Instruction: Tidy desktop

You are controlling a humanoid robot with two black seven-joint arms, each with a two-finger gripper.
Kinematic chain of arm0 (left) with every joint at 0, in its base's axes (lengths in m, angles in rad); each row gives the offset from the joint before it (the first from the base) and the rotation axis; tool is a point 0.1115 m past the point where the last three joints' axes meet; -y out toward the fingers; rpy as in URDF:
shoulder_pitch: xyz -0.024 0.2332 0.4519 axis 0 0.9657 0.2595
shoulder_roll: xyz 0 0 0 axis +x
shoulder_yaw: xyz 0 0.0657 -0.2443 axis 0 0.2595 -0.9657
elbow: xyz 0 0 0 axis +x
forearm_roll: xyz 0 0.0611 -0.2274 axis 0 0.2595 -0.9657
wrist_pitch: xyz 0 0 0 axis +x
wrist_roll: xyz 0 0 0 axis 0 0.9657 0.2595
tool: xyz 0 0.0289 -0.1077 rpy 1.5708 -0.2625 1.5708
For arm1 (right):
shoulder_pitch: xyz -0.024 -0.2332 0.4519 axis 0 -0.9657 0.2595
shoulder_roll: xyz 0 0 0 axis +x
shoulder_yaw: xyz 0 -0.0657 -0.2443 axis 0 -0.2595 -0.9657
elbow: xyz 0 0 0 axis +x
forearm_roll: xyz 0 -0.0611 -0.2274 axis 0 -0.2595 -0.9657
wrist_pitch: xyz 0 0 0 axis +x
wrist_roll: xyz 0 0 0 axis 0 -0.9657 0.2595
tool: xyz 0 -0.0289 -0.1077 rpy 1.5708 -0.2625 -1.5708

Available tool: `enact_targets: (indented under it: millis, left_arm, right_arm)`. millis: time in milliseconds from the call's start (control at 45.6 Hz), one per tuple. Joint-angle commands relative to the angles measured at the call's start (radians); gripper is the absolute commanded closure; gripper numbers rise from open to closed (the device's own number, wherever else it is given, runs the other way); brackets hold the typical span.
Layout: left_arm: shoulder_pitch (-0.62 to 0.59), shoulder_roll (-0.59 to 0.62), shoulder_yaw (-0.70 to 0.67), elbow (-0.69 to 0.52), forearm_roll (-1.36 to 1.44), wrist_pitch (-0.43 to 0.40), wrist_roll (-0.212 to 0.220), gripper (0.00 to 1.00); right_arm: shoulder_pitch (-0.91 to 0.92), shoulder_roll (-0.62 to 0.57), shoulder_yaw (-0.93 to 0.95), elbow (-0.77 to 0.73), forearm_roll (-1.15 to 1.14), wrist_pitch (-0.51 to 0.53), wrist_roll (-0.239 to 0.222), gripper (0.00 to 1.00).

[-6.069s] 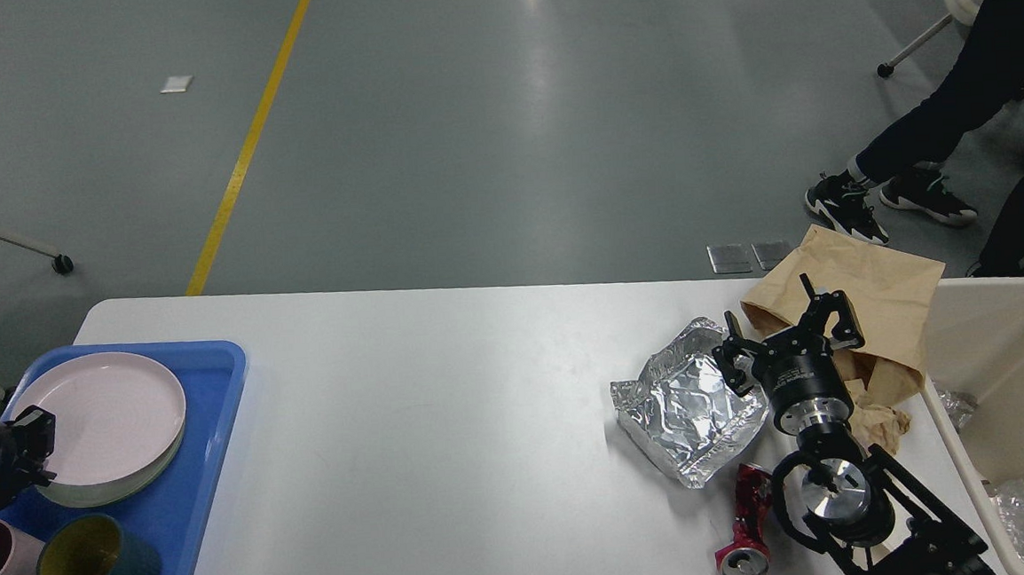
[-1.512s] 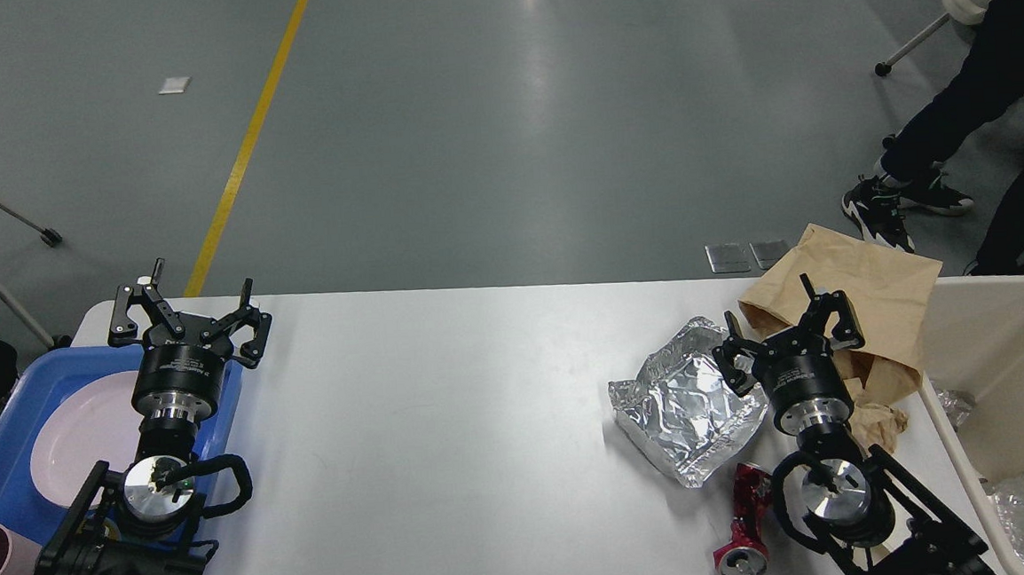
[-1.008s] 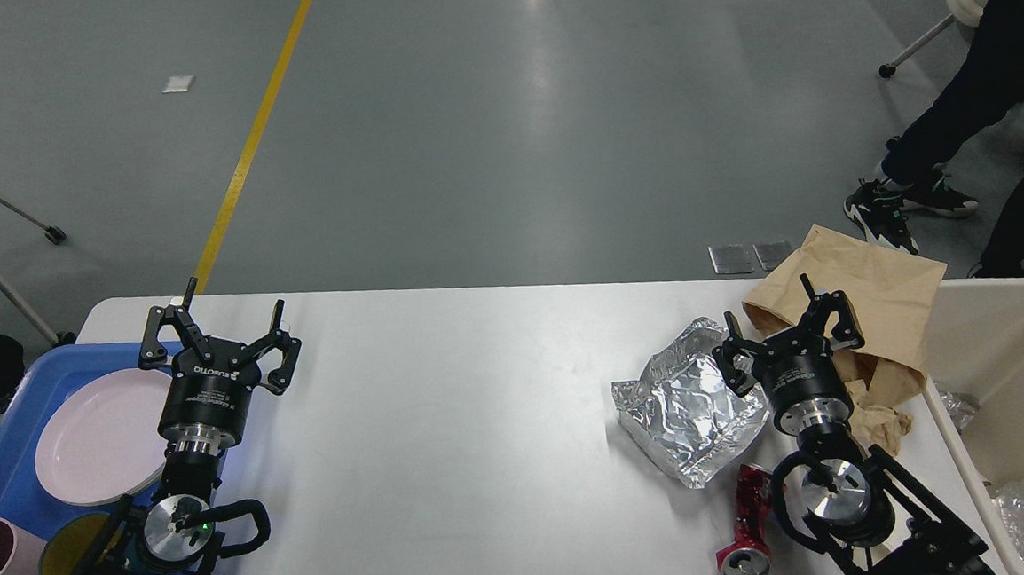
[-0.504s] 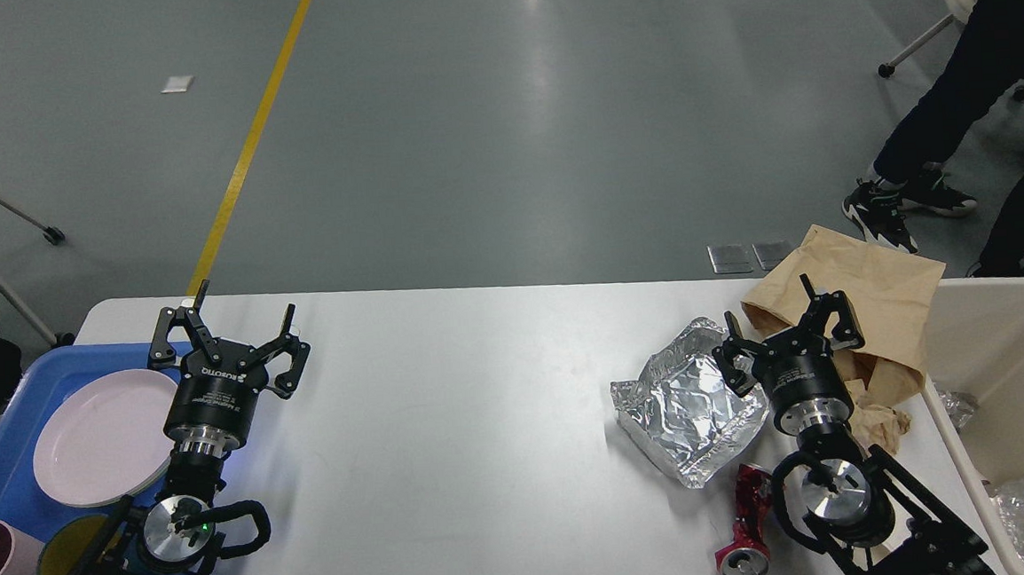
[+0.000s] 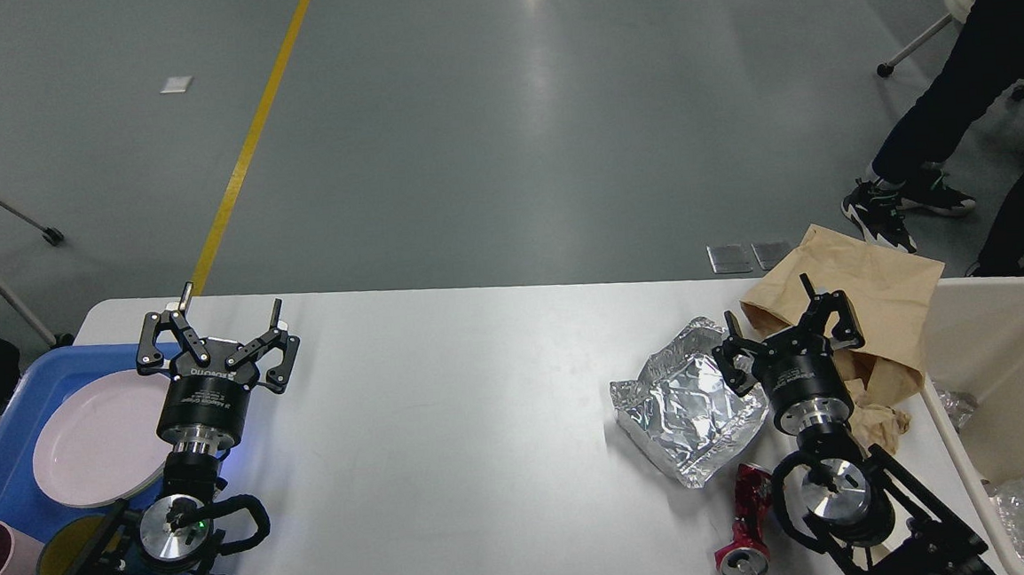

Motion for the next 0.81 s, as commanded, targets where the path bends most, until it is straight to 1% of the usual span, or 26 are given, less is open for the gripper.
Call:
enact_targets:
  millis: [0,679,789]
  left_arm:
    - [0.0,0.0,0.0,0.0,0.0,0.0,0.0,0.03]
    - [0.0,0.0,0.0,0.0,0.0,0.0,0.0,0.03]
    - [0.0,0.0,0.0,0.0,0.0,0.0,0.0,0.03]
  right_arm:
    - [0.001,0.0,0.0,0.0,0.0,0.0,0.0,0.0]
    - [0.002,0.0,-0.002,-0.005,0.0,-0.002,0.0,0.0]
    - [0.008,0.003,0.0,0.003,0.001,0.0,-0.008,0.0]
